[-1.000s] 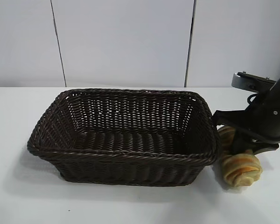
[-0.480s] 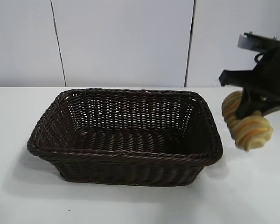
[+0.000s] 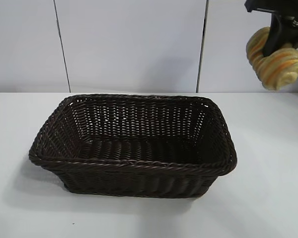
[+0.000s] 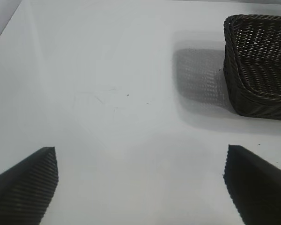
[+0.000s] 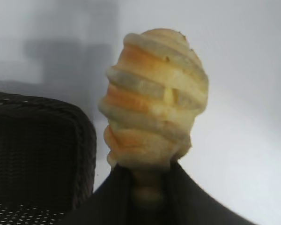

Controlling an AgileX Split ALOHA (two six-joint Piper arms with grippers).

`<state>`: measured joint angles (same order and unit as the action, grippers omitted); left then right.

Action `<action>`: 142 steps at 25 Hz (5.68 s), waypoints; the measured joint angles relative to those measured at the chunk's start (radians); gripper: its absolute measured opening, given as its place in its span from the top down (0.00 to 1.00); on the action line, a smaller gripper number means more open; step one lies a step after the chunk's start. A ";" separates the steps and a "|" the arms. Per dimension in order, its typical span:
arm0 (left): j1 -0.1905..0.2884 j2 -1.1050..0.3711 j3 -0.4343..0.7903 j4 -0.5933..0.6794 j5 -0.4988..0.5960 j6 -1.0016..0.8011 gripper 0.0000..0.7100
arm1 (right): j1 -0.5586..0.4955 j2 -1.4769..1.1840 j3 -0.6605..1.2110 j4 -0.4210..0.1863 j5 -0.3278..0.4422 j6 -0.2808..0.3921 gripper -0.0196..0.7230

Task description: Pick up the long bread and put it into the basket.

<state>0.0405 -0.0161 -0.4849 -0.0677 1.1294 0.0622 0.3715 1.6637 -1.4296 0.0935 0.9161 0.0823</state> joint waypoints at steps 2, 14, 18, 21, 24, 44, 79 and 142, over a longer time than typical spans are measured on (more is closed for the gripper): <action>0.000 0.000 0.000 0.000 0.000 0.000 0.02 | 0.063 0.032 -0.012 0.000 -0.009 -0.039 0.85; 0.000 0.000 0.000 0.000 0.000 0.000 0.02 | 0.185 0.200 -0.032 0.030 -0.094 -0.971 0.85; 0.000 0.000 0.000 0.000 0.000 0.000 0.02 | 0.185 0.296 -0.032 0.073 -0.136 -0.985 0.85; 0.000 0.000 0.000 0.000 0.000 0.000 0.02 | 0.185 0.343 -0.032 0.084 -0.151 -0.985 0.84; 0.000 0.000 0.000 0.000 0.000 0.000 0.02 | 0.185 0.343 -0.032 0.086 -0.155 -0.983 0.64; 0.000 0.000 0.000 0.000 0.000 0.000 0.02 | 0.170 0.099 -0.214 -0.157 0.004 -0.290 0.04; 0.000 0.000 0.000 0.001 0.000 0.000 0.02 | -0.595 0.048 -0.348 -0.173 0.299 -0.154 0.04; 0.000 0.000 0.002 0.001 0.000 0.000 0.02 | -0.425 -1.682 0.959 -0.085 0.167 -0.109 0.04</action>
<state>0.0405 -0.0161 -0.4825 -0.0668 1.1294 0.0618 -0.0534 -0.0185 -0.4701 0.0081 1.0828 -0.0269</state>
